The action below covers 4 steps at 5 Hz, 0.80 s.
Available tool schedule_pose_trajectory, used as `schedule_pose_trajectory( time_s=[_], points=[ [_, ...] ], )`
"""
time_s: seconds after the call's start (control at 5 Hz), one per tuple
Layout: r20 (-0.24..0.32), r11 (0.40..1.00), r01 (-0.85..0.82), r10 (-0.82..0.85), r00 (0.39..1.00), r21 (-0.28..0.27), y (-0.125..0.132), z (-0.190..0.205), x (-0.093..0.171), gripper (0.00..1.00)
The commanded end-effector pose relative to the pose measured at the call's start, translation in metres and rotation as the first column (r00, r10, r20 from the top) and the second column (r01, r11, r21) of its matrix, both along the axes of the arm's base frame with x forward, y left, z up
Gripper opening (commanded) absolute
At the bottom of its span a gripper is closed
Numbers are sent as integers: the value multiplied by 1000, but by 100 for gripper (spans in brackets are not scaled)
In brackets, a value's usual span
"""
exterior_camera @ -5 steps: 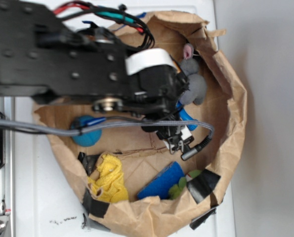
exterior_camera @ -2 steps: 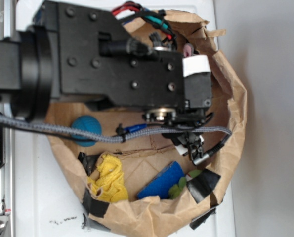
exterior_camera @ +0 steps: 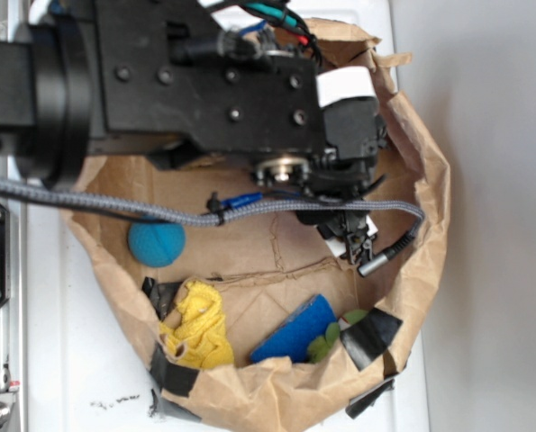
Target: Grab the gray animal.
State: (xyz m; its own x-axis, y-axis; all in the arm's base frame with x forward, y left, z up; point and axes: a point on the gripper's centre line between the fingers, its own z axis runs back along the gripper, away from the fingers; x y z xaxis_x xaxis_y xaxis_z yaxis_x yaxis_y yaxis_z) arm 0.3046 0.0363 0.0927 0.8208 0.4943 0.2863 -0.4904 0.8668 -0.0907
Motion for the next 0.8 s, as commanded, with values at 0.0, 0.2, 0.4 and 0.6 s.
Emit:
schedule_pose_trajectory(
  time_s=[0.0,0.2,0.4,0.6],
  points=[
    [138,996,-51,41,990,71,25,16,19,100],
    [126,994,-75,65,990,77,30,14,27,100],
    [109,992,-92,83,991,81,34,7,33,100],
    [97,992,-91,82,992,90,35,0,39,100]
  ],
)
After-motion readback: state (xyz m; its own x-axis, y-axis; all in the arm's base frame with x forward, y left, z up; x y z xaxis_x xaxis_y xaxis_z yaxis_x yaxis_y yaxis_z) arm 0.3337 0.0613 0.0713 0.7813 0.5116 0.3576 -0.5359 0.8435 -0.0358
